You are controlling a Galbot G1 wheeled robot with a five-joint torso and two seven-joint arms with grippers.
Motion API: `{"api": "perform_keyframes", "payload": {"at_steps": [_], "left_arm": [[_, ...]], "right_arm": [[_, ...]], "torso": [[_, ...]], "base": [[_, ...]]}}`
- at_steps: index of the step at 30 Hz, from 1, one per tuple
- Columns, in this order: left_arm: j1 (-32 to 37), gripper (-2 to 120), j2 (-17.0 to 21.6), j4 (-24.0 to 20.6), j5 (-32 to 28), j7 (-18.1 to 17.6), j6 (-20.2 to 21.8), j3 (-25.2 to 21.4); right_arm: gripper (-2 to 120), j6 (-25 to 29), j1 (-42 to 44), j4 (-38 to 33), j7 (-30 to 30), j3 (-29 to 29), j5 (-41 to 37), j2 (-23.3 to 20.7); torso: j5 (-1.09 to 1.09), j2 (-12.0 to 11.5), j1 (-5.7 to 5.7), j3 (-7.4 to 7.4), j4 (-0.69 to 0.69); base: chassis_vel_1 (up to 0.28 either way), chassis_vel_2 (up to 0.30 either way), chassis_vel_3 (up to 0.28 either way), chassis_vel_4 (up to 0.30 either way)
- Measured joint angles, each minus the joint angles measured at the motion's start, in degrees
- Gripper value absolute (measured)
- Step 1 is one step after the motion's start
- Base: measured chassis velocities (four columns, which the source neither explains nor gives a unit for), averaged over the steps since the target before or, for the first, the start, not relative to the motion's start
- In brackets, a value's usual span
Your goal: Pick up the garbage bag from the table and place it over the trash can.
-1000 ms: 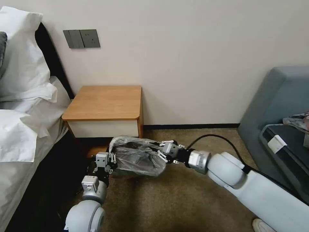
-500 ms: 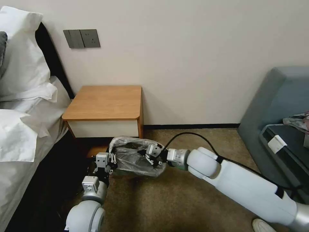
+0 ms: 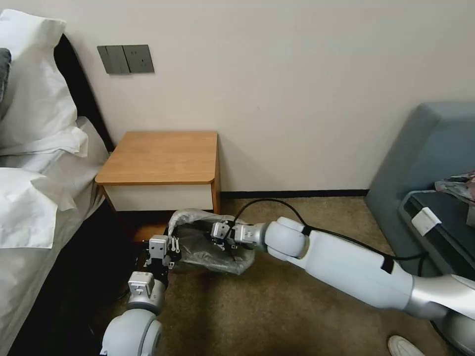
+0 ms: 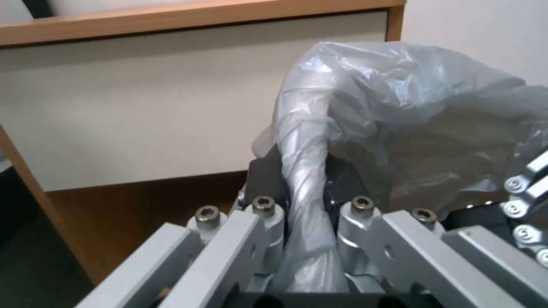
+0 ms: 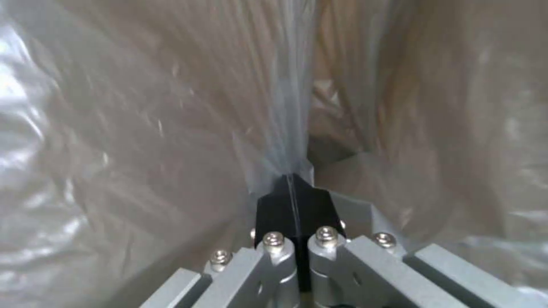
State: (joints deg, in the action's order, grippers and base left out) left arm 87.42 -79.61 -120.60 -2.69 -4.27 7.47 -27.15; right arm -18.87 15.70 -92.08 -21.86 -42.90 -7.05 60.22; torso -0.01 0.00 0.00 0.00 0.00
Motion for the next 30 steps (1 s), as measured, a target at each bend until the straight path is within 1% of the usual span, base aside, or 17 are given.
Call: {"api": "perform_keyframes", "payload": {"at_steps": [4,9,12,18,30], "left_arm": [[0.34,6,-0.31,-0.97,0.2,-0.4,1.02,0.02],[0.75,6,-0.8,-1.65,0.59,-0.54,1.44,0.05],[1.4,5,-1.53,-2.33,1.09,-0.72,1.56,0.04],[2.39,5,-2.48,-3.32,1.57,-1.08,1.61,0.03],[4.31,5,-3.59,-4.95,2.3,-1.32,1.76,-0.02]], "right_arm": [[0,0.87,-0.62,2.75,-1.23,-1.21,2.38,1.62],[0,0.99,-1.39,4.45,-1.61,-2.65,2.6,3.15],[0,1.27,-2.54,6.66,-2.0,-4.02,2.77,4.99],[0,1.88,-3.58,10.03,-2.35,-5.92,2.96,7.13],[0,3.05,-4.24,15.33,-3.01,-8.04,3.7,10.69]], "torso": [[0.0,0.0,0.0,0.0,-0.01],[0.0,0.0,0.0,0.0,0.0],[0.0,0.0,0.0,0.0,0.0],[0.0,0.0,0.0,0.0,-0.01],[0.0,0.0,0.0,0.0,-0.01]], "base": [[0.0,0.0,0.0,0.0],[0.0,0.0,0.0,0.0],[0.0,0.0,0.0,0.0],[0.0,0.0,0.0,0.0],[0.0,0.0,0.0,0.0]]}}
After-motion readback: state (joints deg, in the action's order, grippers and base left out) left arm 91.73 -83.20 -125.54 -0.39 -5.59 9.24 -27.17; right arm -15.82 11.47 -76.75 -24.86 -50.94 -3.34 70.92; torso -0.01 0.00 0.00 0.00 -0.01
